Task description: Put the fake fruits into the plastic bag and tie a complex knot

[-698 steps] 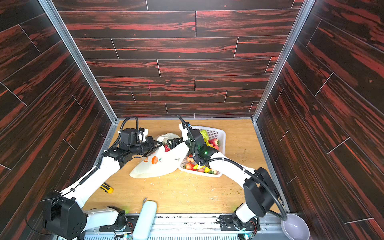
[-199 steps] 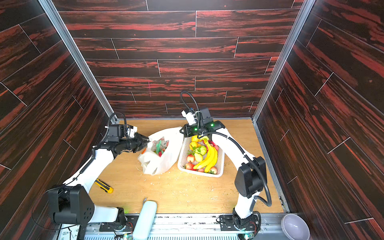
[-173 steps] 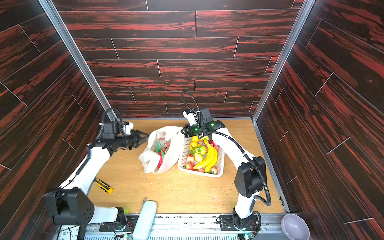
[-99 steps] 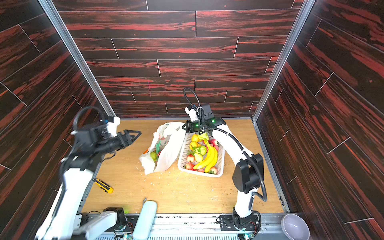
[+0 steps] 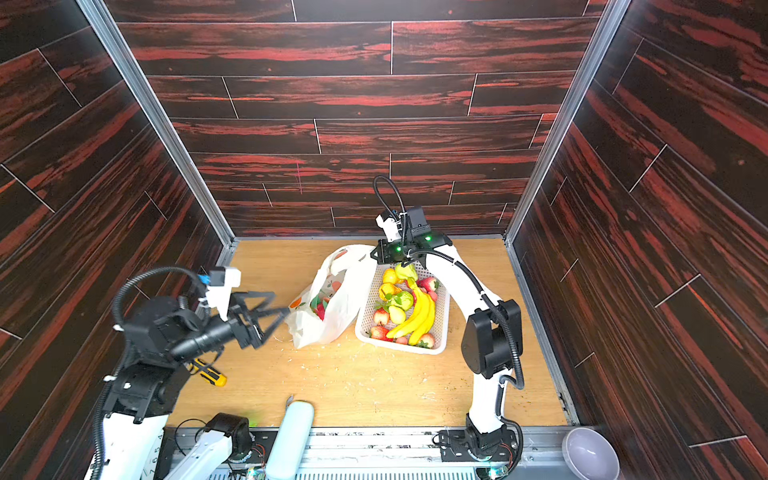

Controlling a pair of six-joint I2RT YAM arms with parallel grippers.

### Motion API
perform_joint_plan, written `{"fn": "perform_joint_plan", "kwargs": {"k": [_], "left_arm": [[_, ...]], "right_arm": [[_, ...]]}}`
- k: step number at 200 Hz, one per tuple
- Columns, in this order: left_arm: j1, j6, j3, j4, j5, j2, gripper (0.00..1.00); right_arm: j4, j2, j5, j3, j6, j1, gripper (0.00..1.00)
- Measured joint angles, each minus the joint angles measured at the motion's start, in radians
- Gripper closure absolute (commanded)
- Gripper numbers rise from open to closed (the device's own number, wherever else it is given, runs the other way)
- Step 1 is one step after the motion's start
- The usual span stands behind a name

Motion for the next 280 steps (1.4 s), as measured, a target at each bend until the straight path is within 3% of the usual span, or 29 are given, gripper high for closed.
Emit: {"fn": "perform_joint_plan", "kwargs": {"k": [88,114,138,184,233,245,280], "left_arm": [[-0.269,0.217,-0.024,0.033,-0.141,0.105,0.03],[-0.304,0.276,-0.035,0.03,-0.184,0.125,0.09],[-0.316,0.316,-0.035,0.015,-0.208,0.149,0.27],[-0.321,0.372,-0.031,-0.026,-0.232,0.202,1.0],[-0.321,0.397,0.059,-0.089,-0.374,0.187,1.0],[-0.321,0.402,0.077,-0.101,-0.417,0.172,1.0],[-0.32,0.403,0.096,-0.115,-0.467,0.152,1.0]], "right_arm": [[-0.002,0.0,-0.014,0.0,0.0,0.0,1.0],[-0.001,0.0,-0.021,0.0,0.0,0.0,1.0],[-0.001,0.0,-0.029,0.0,0.0,0.0,1.0],[-0.002,0.0,-0.038,0.0,0.0,-0.001,1.0],[0.022,-0.02,-0.065,-0.084,0.005,-0.041,1.0],[0.027,-0.034,-0.067,-0.13,0.01,-0.067,0.93],[0.037,-0.074,-0.066,-0.212,0.006,-0.121,0.58]]}}
